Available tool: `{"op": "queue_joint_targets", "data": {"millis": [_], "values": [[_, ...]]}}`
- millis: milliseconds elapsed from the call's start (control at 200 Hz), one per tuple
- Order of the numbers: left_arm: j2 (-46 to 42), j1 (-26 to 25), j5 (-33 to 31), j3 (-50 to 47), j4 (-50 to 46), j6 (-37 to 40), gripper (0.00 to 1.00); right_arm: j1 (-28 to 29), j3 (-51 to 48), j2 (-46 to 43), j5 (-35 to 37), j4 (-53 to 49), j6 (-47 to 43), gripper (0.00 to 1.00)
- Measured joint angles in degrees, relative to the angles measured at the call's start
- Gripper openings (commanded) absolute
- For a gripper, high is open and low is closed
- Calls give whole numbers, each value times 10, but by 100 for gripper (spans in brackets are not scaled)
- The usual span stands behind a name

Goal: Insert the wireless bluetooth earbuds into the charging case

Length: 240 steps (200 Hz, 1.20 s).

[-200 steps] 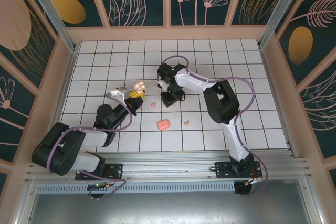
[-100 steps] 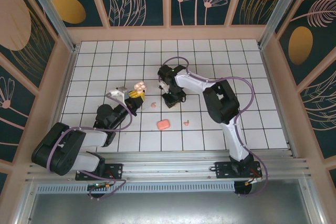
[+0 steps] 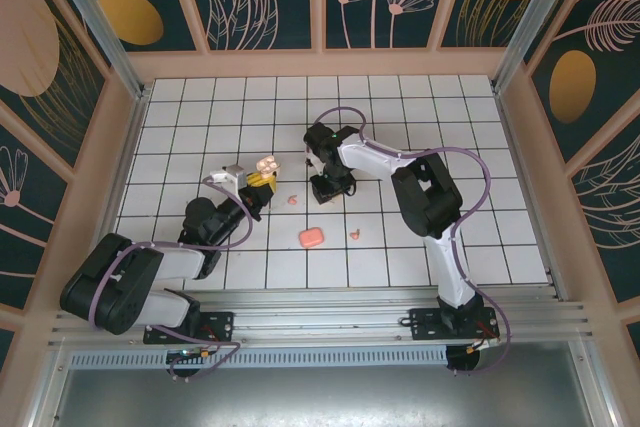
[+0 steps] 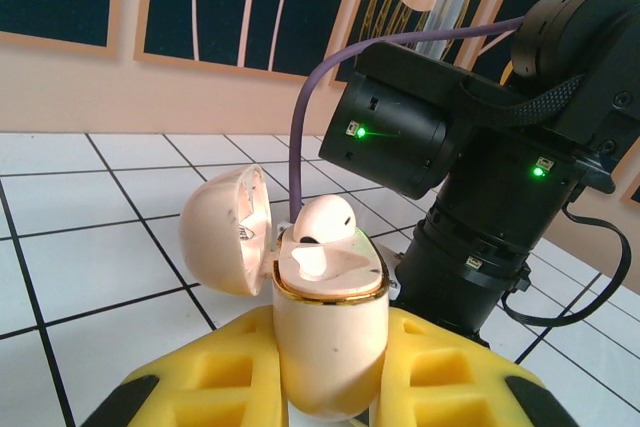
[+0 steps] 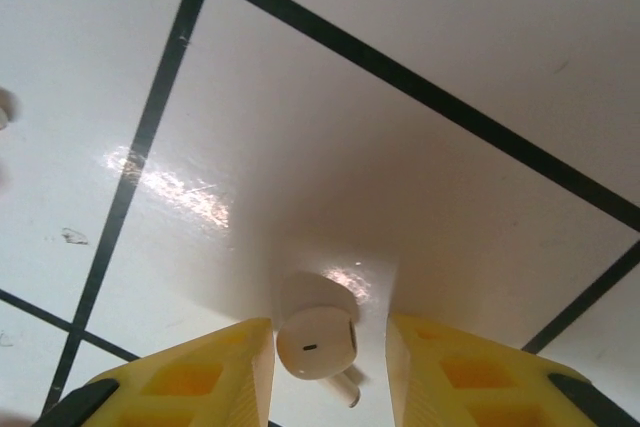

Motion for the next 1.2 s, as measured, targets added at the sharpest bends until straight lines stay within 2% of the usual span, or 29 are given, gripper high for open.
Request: {"op": "queue_joint_targets", "data": {"millis": [691, 1031, 1201], "values": [[0, 0, 0, 11, -12, 2, 12, 1, 19, 3, 12, -12, -2, 34], [0, 0, 2, 15, -17, 2, 12, 1, 19, 8, 4, -13, -2, 28], [0, 0, 9, 19, -19, 2, 12, 2, 19, 8, 1, -13, -2, 30]]}}
